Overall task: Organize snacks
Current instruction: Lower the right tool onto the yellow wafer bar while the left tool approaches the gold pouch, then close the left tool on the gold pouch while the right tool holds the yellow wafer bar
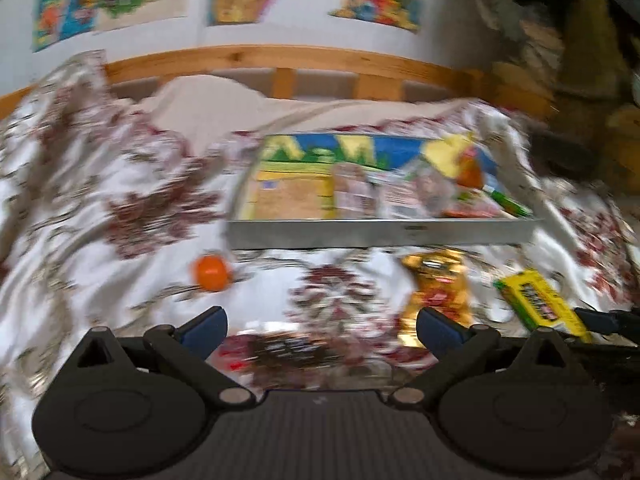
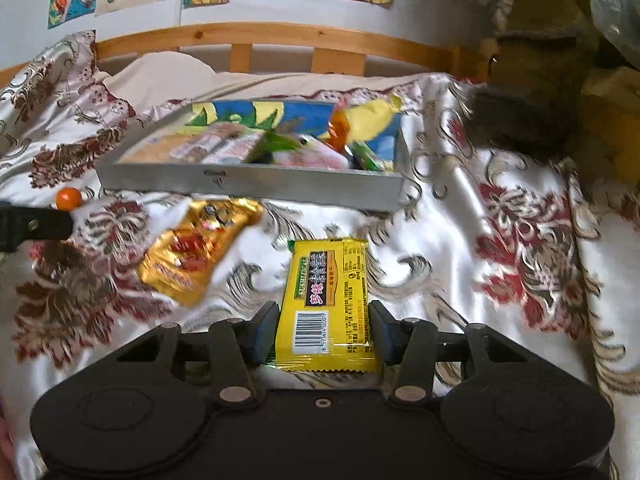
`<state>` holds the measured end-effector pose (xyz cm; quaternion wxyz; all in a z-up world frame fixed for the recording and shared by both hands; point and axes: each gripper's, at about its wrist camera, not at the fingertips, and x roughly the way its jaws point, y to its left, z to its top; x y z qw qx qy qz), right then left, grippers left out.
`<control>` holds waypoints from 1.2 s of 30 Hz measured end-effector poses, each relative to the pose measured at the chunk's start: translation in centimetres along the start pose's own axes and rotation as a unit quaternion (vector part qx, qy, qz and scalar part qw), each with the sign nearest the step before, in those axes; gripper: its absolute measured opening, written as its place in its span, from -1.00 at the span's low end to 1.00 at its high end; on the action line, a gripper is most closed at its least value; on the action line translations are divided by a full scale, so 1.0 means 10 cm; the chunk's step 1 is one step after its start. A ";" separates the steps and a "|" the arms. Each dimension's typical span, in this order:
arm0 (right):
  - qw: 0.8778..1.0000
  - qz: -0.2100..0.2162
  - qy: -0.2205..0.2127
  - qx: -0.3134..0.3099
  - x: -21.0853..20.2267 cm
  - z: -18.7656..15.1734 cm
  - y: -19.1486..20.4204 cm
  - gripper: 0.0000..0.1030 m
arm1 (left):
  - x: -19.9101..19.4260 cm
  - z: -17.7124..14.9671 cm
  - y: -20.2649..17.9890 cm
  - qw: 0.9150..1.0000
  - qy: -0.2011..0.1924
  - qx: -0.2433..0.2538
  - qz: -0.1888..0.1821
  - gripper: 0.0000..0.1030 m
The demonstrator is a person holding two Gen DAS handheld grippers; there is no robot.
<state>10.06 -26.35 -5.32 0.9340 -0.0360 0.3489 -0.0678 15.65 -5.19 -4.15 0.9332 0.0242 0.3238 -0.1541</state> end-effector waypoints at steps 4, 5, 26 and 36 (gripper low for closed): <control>1.000 0.002 0.000 -0.003 0.04 -0.03 0.00 -0.01 | 0.22 0.09 -0.29 0.998 0.021 0.052 -0.028 0.99; 1.000 0.002 -0.002 -0.006 0.05 -0.04 0.00 -0.01 | 0.28 0.10 -0.35 0.997 0.027 0.059 -0.030 0.99; 1.000 -0.003 -0.006 0.029 0.09 -0.10 -0.09 0.19 | 1.02 0.34 -0.89 0.987 0.133 0.089 -0.030 0.88; 0.999 0.003 -0.020 0.036 0.08 -0.10 -0.11 0.13 | 0.92 0.32 -0.95 0.986 0.123 0.110 -0.027 0.14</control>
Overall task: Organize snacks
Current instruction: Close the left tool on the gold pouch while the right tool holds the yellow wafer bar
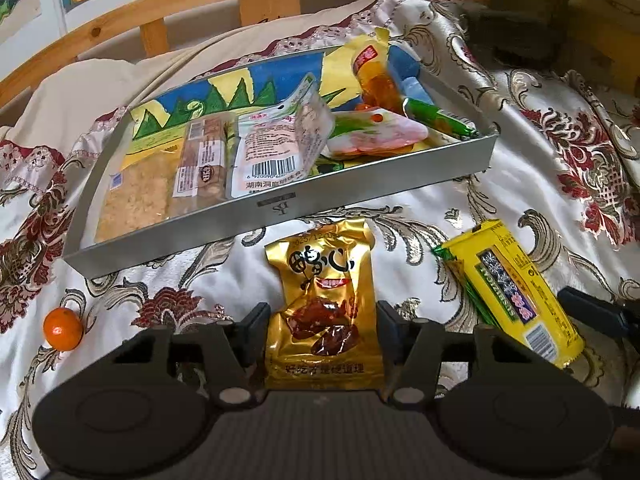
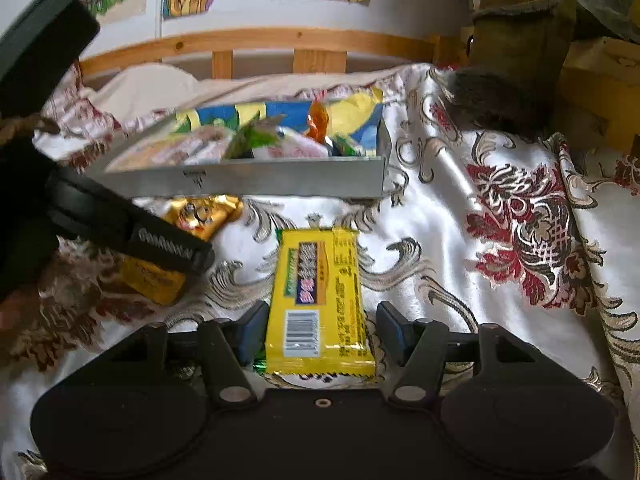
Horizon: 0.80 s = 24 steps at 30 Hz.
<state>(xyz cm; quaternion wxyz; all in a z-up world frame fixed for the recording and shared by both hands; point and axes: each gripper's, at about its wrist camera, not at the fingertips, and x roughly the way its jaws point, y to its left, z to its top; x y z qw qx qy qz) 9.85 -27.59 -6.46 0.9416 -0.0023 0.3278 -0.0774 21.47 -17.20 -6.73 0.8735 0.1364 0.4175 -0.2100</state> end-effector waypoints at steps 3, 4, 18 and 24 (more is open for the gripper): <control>1.000 0.004 -0.004 -0.003 -0.01 0.01 0.02 0.08 | -0.03 0.00 0.04 1.000 -0.002 -0.009 -0.007 0.04; 1.000 0.005 -0.002 -0.004 0.00 0.01 0.02 0.07 | -0.05 0.00 0.06 1.000 -0.001 -0.014 -0.011 0.03; 1.000 0.010 0.000 0.004 0.06 0.02 0.02 -0.03 | -0.05 -0.01 0.12 1.000 0.001 -0.012 -0.019 -0.10; 0.999 0.002 -0.028 -0.041 -0.04 0.03 0.14 -0.03 | -0.18 -0.07 0.17 0.999 -0.003 -0.033 -0.023 -0.11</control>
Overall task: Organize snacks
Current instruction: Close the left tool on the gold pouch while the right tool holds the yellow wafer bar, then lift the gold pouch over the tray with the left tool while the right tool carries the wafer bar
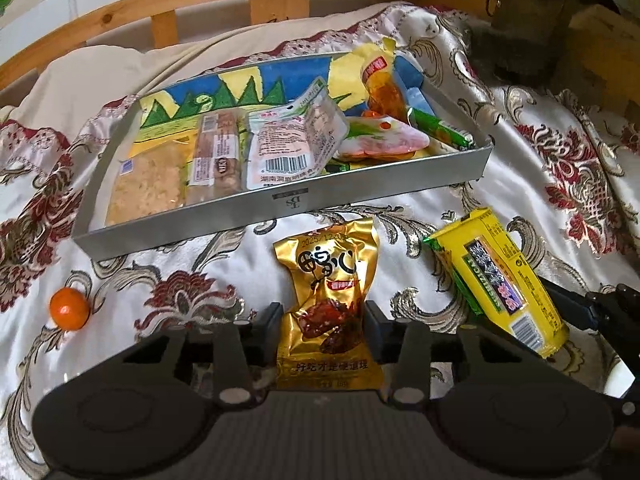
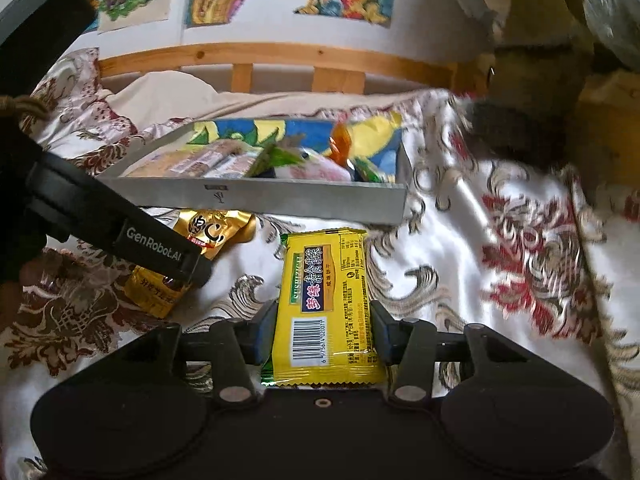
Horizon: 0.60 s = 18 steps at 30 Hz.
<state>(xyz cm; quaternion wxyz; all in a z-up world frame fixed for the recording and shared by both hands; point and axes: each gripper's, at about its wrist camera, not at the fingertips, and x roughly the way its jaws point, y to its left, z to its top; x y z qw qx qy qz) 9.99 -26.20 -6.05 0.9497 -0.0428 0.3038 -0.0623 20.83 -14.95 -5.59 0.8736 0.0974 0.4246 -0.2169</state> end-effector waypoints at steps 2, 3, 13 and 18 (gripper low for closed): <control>1.000 -0.003 -0.008 -0.010 -0.02 0.01 0.02 -0.03 | -0.06 -0.01 0.02 1.000 -0.004 -0.008 -0.001 -0.11; 1.000 -0.004 -0.013 -0.014 -0.03 0.02 0.03 -0.03 | -0.10 -0.02 0.03 1.000 -0.008 -0.012 -0.001 -0.11; 0.998 0.007 -0.059 -0.022 -0.21 0.16 0.09 -0.03 | -0.53 -0.05 0.20 0.997 -0.054 -0.047 0.002 -0.11; 0.996 0.015 -0.089 -0.025 -0.34 0.30 0.12 -0.03 | -0.74 0.09 0.35 0.995 -0.081 -0.055 0.016 -0.10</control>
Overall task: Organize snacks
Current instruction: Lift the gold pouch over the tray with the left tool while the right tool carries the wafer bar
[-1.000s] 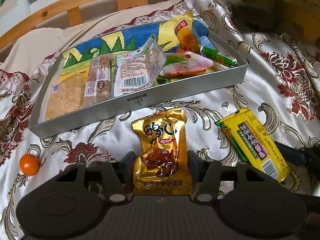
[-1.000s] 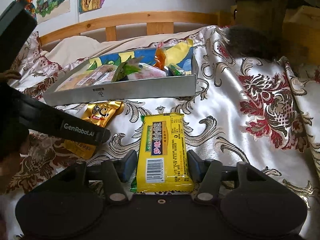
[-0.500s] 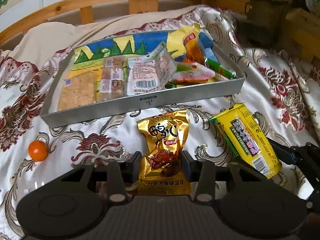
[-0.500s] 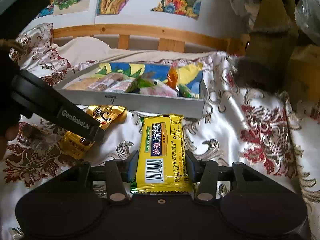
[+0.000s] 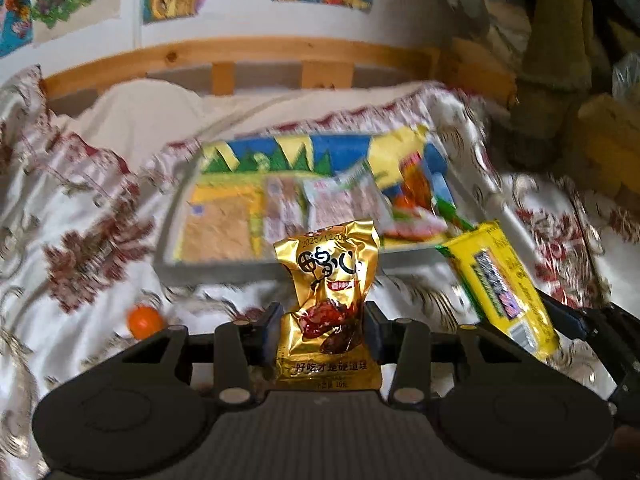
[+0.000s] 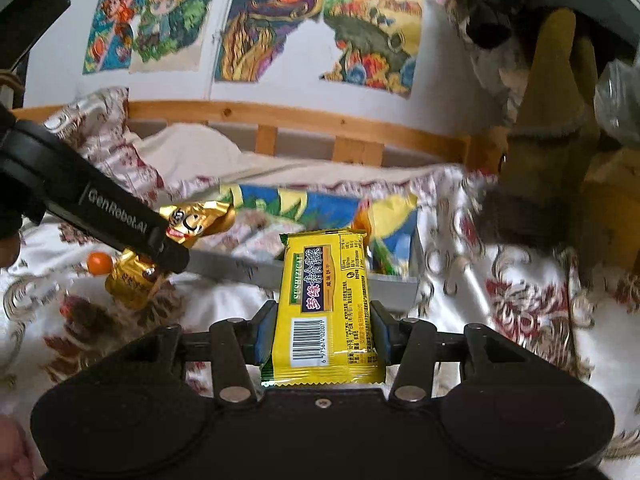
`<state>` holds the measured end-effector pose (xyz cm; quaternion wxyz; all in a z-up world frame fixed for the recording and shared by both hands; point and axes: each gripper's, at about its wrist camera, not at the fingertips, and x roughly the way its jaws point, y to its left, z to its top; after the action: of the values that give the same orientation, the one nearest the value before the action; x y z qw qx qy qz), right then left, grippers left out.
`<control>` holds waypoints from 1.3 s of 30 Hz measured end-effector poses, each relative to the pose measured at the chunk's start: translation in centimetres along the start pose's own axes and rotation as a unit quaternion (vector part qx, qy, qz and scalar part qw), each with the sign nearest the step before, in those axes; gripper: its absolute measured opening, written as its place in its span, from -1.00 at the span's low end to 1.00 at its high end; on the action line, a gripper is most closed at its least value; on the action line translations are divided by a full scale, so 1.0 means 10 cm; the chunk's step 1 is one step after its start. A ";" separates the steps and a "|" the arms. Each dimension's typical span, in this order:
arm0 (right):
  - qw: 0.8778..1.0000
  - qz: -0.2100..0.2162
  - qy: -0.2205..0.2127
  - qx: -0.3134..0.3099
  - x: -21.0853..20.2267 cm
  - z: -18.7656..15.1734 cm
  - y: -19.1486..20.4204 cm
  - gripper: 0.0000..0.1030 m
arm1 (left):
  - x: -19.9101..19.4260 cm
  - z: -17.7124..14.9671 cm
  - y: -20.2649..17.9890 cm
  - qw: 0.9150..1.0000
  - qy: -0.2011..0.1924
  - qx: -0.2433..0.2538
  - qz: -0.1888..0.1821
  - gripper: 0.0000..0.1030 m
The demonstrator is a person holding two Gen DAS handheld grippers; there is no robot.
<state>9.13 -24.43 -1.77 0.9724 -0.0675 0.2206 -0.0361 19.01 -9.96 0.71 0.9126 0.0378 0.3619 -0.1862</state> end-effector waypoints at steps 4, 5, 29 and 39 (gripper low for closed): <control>1.000 0.006 -0.021 0.007 -0.06 0.14 -0.01 -0.03 | -0.12 0.16 0.11 1.000 -0.021 -0.001 0.015 -0.10; 1.000 0.006 -0.028 0.006 -0.07 0.17 -0.01 -0.03 | -0.14 0.20 0.13 0.999 -0.027 -0.001 0.020 -0.10; 0.995 0.045 -0.093 0.005 1.13 1.19 0.11 -0.03 | 0.46 0.99 0.82 0.992 -0.081 -0.044 0.087 -0.09; 0.998 0.047 -0.041 0.002 1.58 1.04 0.23 -0.03 | 0.93 0.90 0.93 0.991 -0.059 -0.085 0.081 -0.09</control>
<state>27.96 -22.57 0.46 0.9813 -0.0562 0.1838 0.0115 34.44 -6.06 0.42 0.9443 -0.0221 0.3180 -0.0819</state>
